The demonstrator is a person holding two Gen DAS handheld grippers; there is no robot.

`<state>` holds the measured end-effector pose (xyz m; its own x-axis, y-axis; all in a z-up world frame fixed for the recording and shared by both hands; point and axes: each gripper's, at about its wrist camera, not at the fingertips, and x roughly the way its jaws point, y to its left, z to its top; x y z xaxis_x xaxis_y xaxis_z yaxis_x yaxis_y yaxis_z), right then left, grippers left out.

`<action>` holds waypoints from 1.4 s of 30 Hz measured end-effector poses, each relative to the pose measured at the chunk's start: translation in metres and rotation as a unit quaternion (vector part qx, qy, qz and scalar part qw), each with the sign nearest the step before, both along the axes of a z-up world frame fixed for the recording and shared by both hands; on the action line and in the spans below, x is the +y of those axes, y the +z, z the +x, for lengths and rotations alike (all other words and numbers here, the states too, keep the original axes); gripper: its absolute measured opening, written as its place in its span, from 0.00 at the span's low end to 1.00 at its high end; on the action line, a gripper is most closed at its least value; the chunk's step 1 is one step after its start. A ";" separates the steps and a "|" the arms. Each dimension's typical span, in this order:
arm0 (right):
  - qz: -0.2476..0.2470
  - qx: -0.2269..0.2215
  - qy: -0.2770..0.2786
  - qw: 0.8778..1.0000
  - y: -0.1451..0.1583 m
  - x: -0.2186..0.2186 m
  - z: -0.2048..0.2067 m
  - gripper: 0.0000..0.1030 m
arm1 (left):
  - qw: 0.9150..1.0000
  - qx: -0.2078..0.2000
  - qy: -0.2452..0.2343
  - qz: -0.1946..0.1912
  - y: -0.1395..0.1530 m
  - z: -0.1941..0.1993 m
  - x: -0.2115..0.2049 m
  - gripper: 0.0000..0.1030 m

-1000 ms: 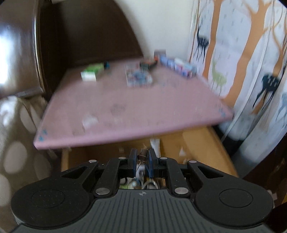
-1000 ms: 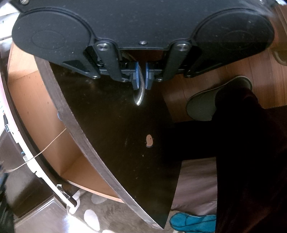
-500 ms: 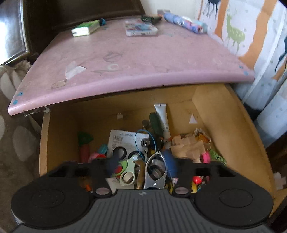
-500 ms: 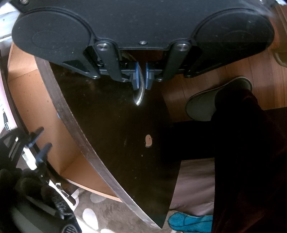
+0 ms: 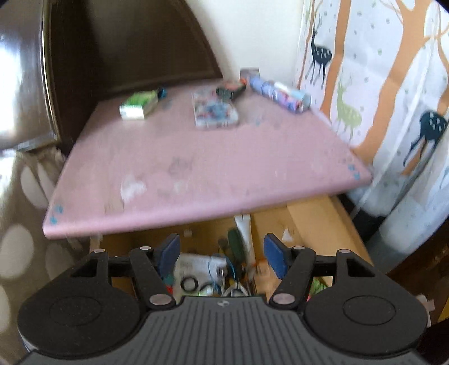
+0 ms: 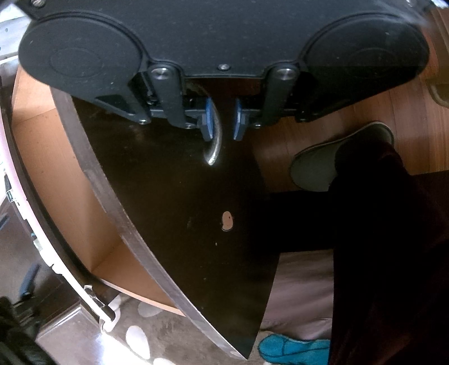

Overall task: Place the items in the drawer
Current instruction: 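Grasp the small blue cap on the tabletop with the left tool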

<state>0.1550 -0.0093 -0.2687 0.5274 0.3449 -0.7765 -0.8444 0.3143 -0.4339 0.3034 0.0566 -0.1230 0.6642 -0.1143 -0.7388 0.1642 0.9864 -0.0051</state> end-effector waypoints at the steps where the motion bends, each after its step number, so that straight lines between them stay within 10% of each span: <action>1: 0.000 0.000 0.000 1.000 0.000 0.000 0.000 0.12 | 1.000 -0.005 0.000 0.003 0.002 0.007 0.000 0.63; 13: 0.012 0.000 0.000 1.000 -0.001 -0.003 -0.001 0.13 | 0.998 -0.059 -0.003 0.035 0.025 0.092 -0.002 0.62; 21: 0.027 0.000 -0.007 1.000 -0.002 -0.004 -0.004 0.16 | 0.995 -0.084 -0.002 0.052 0.031 0.166 0.015 0.45; 42: 0.001 -0.016 0.032 0.999 -0.005 -0.001 -0.010 0.24 | 0.992 -0.031 -0.070 0.102 -0.014 0.332 0.037 0.43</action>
